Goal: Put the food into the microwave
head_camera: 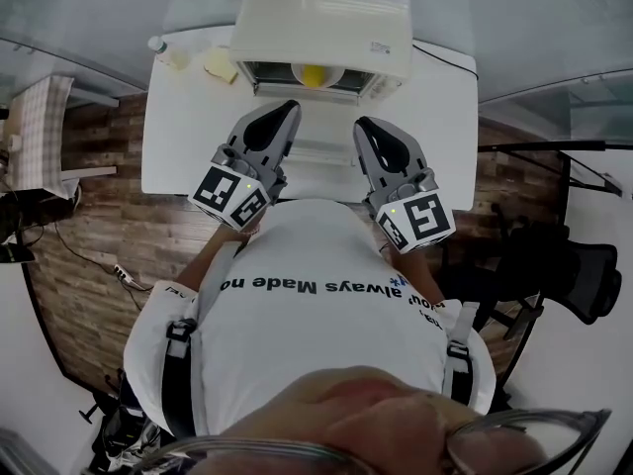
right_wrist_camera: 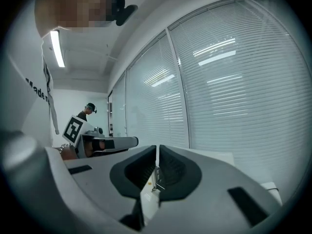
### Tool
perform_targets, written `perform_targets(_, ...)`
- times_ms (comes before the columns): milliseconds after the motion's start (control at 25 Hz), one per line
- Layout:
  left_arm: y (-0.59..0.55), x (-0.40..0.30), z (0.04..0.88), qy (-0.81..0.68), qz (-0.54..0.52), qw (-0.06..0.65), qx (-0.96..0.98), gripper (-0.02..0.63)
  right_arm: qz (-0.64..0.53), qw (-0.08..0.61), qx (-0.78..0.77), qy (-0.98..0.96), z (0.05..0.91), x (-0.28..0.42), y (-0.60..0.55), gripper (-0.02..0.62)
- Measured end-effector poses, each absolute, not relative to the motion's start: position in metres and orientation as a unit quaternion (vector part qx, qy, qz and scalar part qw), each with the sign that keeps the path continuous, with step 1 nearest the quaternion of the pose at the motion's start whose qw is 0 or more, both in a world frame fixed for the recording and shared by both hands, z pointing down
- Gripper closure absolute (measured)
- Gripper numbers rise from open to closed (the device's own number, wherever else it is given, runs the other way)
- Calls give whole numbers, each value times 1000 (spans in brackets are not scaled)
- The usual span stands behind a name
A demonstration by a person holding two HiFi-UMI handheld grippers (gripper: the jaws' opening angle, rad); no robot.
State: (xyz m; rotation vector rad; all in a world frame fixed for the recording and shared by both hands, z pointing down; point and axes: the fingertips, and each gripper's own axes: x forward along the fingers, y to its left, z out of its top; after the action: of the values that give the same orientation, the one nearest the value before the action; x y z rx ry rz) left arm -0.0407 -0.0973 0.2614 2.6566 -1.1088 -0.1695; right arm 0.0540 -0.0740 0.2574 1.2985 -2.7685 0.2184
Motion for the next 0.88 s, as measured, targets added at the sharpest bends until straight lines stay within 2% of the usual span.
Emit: perform_targets(880, -98, -43, 265, -384, -54, 131, 913, 594, 61, 48, 426, -901, 254, 55, -77, 572)
